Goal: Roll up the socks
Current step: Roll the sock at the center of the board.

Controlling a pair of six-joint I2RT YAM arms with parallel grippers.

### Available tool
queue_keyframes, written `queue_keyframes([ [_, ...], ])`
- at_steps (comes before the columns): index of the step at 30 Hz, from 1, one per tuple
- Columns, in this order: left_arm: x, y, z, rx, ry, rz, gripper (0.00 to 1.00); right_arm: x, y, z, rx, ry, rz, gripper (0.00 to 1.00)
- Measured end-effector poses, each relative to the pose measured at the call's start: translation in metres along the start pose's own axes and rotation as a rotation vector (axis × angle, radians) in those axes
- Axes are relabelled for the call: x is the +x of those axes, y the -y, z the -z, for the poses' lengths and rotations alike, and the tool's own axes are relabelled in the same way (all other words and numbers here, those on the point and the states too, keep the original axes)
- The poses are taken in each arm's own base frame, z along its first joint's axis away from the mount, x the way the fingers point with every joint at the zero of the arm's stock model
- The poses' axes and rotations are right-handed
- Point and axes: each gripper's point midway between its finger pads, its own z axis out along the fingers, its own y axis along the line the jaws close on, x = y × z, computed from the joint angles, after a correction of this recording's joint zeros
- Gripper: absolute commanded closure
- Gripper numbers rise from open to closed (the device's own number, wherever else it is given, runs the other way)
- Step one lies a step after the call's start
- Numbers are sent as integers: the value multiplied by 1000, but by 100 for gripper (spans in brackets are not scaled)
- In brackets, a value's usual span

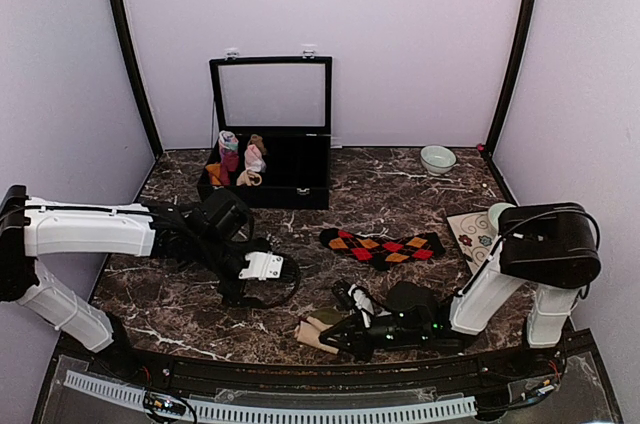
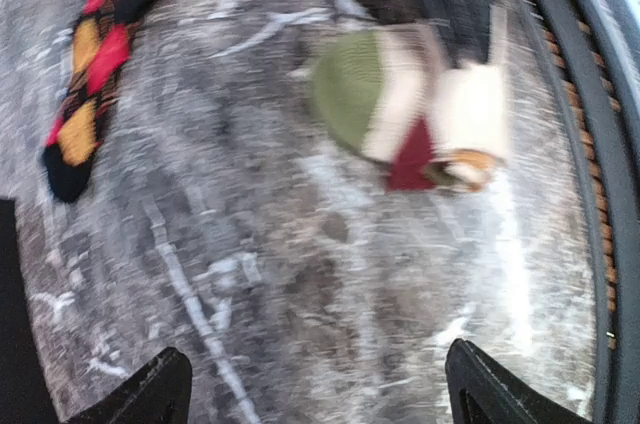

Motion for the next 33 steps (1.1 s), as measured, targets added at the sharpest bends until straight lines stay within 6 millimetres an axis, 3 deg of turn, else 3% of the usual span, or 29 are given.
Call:
queue_keyframes([
  [4,-14,37,-5,146,3,-134,26,1,4,0,-35,-15,-59,100],
  [11,-56,79,-14,264,36,-373,31,-1,7,-2,-76,-44,-139,100],
  [15,-59,98,-26,305,18,-445,37,-1,9,-2,-85,-56,-173,100],
  [25,-45,93,-58,237,-46,-479,39,-3,11,-1,-90,-62,-218,100],
  [33,-50,84,-69,187,-35,-482,43,-5,14,1,-87,-52,-239,100],
])
